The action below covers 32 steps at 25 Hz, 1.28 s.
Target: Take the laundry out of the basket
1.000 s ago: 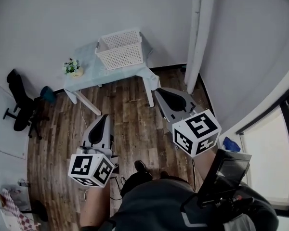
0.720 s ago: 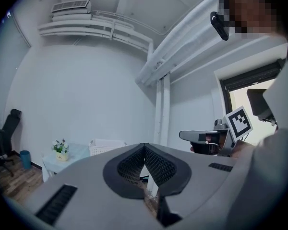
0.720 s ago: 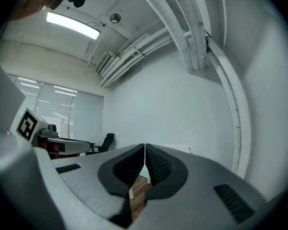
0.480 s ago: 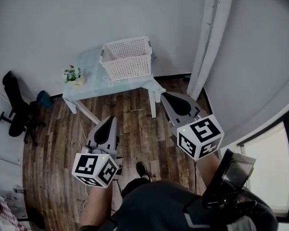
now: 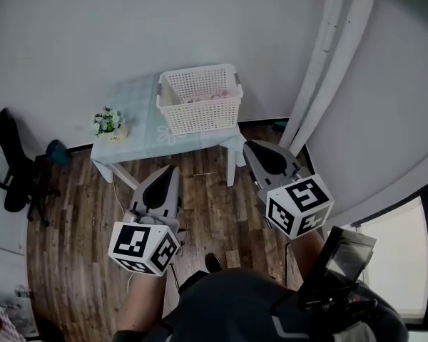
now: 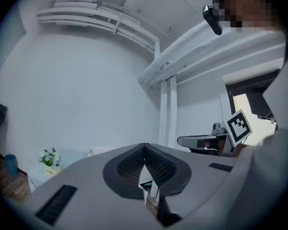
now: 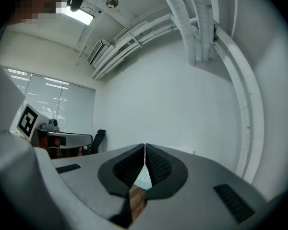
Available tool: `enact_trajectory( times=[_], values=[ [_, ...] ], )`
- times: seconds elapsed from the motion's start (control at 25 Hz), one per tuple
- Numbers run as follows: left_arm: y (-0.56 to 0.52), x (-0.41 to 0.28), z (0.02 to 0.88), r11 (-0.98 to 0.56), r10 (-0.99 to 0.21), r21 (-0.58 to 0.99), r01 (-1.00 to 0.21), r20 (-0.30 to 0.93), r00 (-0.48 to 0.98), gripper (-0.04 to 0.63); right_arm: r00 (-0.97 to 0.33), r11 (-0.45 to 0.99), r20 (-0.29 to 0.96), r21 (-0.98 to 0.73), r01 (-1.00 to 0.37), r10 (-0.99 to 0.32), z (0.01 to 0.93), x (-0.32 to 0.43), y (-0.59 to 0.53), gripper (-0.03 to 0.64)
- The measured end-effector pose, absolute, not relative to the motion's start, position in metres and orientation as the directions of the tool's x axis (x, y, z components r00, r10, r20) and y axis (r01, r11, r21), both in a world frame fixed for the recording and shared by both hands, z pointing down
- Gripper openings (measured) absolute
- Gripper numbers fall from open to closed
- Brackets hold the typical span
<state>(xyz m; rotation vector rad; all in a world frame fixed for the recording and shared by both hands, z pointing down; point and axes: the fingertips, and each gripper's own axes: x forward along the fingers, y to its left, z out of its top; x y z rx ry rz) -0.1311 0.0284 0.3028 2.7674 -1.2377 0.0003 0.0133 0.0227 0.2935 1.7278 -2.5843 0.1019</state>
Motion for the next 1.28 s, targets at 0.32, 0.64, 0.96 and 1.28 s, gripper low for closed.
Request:
enact_trajectory(
  times=[0.32, 0.64, 0.96, 1.28],
  values=[
    [-0.031, -0.168, 0.314, -0.672, -0.729, 0.13, -0.729, 0.054, 0.682, 0.008, -0.366, 0.365, 0.073, -0.025, -0.931, -0.928, 0.295, -0.02, -0.036, 0.015],
    [-0.066, -0.177, 0.316, -0.689, -0.712, 0.146, -0.71, 0.046, 0.701, 0.008, -0.332, 0.332, 0.079, -0.014, -0.943, -0.94, 0.295, -0.027, -0.066, 0.015],
    [-0.092, -0.184, 0.314, -0.696, -0.704, 0.161, -0.7, 0.04, 0.709, 0.008, -0.323, 0.324, 0.075, -0.001, -0.946, -0.943, 0.285, -0.025, -0.097, 0.015],
    [-0.131, -0.167, 0.32, -0.695, -0.704, 0.164, -0.7, 0.046, 0.709, 0.008, -0.33, 0.332, 0.046, 0.037, -0.943, -0.943, 0.276, -0.006, -0.133, 0.017]
  ],
)
